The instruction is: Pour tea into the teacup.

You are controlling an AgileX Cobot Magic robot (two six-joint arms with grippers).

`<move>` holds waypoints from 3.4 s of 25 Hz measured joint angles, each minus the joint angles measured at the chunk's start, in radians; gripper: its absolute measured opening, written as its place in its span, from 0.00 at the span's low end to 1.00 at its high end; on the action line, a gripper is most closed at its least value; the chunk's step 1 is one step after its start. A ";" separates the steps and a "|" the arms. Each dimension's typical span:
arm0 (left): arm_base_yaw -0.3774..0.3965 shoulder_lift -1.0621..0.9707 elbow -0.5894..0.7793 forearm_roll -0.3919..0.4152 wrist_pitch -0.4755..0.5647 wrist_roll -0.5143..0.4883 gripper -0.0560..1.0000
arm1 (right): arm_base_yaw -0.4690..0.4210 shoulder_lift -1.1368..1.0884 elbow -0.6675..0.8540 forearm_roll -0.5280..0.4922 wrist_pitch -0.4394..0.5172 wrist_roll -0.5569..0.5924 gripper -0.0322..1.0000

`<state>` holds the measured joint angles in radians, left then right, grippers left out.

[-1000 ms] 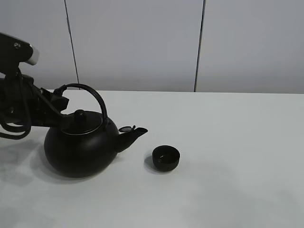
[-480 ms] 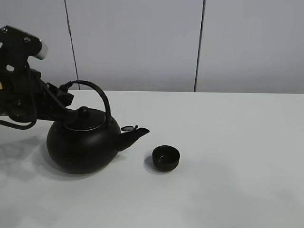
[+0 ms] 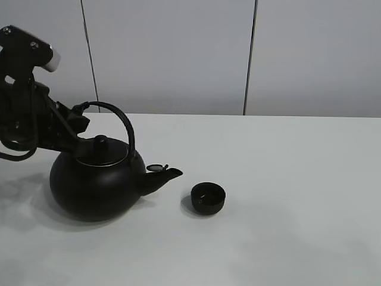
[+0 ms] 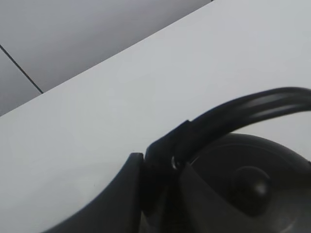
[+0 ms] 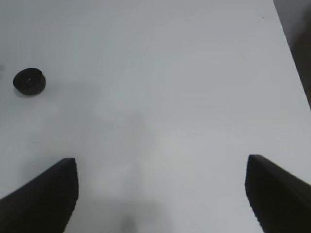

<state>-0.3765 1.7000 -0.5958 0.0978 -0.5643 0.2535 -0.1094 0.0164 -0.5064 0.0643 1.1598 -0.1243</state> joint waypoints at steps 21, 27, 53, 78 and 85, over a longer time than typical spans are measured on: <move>0.000 -0.025 0.000 0.007 -0.070 -0.073 0.17 | 0.044 0.000 0.000 -0.003 0.000 0.007 0.65; 0.000 -0.025 -0.003 0.009 -0.061 -0.064 0.17 | 0.044 0.000 0.000 -0.004 0.000 0.011 0.65; -0.038 -0.025 -0.151 0.101 0.124 -0.038 0.17 | 0.044 0.000 0.000 -0.006 0.000 0.017 0.65; -0.056 -0.024 -0.185 0.126 0.184 -0.037 0.17 | 0.044 0.000 0.000 -0.008 0.000 0.019 0.65; -0.056 -0.024 -0.186 0.126 0.207 0.005 0.17 | 0.044 0.000 0.000 -0.008 0.000 0.019 0.65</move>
<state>-0.4326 1.6760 -0.7817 0.2237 -0.3577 0.2584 -0.0654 0.0164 -0.5064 0.0566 1.1594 -0.1057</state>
